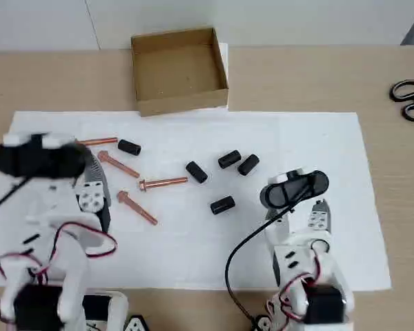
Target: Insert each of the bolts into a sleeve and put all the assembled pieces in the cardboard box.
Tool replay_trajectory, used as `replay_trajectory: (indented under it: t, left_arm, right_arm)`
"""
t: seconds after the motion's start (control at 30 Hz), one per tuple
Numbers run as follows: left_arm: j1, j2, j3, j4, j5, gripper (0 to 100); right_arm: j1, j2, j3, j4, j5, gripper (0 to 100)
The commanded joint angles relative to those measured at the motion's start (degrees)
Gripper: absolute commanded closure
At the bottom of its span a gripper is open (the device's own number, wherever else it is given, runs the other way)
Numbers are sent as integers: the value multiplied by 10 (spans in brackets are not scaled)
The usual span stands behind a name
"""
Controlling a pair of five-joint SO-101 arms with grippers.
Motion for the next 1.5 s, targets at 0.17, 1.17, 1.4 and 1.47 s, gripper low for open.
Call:
replay_trajectory:
  t: [0.17,1.17,1.4,1.47]
  left_arm:
    - [-4,98,-93,56,-1,993]
    - [-8,338,-408,211,0,993]
    - [-5,338,-429,214,0,993]
    - [-5,338,-429,213,0,993]
  right_arm:
    - [-1,6,-134,44,12,713]
    - [-45,750,-556,171,25,713]
    - [-51,750,-596,201,25,713]
    - [-51,749,-602,201,26,713]
